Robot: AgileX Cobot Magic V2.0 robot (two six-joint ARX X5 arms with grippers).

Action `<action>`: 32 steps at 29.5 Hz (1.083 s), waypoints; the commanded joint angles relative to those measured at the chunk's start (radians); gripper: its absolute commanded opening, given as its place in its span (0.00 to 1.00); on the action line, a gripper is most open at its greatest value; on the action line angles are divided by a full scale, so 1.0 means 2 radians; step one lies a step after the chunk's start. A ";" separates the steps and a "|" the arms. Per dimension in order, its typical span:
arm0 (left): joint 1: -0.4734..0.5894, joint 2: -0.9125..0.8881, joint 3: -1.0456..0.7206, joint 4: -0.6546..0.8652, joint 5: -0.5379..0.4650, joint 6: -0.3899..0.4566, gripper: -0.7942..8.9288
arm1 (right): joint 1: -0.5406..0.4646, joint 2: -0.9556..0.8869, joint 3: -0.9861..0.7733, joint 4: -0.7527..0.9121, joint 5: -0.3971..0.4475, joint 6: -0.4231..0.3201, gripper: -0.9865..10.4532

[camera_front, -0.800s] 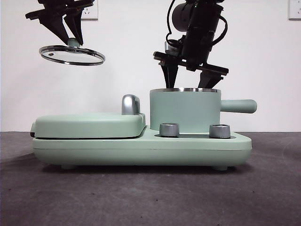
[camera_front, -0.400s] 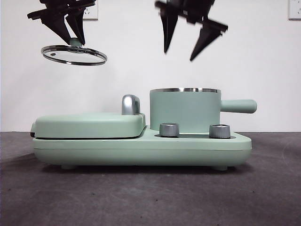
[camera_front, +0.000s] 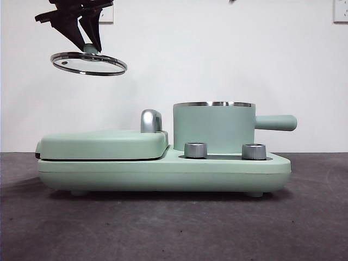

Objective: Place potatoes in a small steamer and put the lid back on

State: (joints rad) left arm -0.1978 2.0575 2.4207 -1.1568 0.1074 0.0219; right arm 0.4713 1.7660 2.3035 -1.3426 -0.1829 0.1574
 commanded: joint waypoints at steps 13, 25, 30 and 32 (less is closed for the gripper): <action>-0.041 -0.006 0.020 0.005 0.002 -0.002 0.10 | 0.009 -0.311 -0.318 -0.038 0.029 -0.023 0.40; -0.111 -0.005 0.020 0.004 0.002 -0.004 0.10 | 0.009 -0.621 -0.610 0.129 0.019 -0.033 0.40; -0.153 -0.005 0.020 0.001 0.002 -0.006 0.10 | 0.009 -0.646 -0.631 0.129 -0.015 -0.021 0.43; -0.171 -0.004 0.019 -0.001 0.002 -0.005 0.10 | 0.009 -0.646 -0.631 0.129 -0.015 -0.020 0.48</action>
State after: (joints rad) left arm -0.5308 2.0575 2.4207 -1.1793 0.1074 0.0139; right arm 0.4835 0.4709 1.0348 -1.0950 -0.2100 0.1089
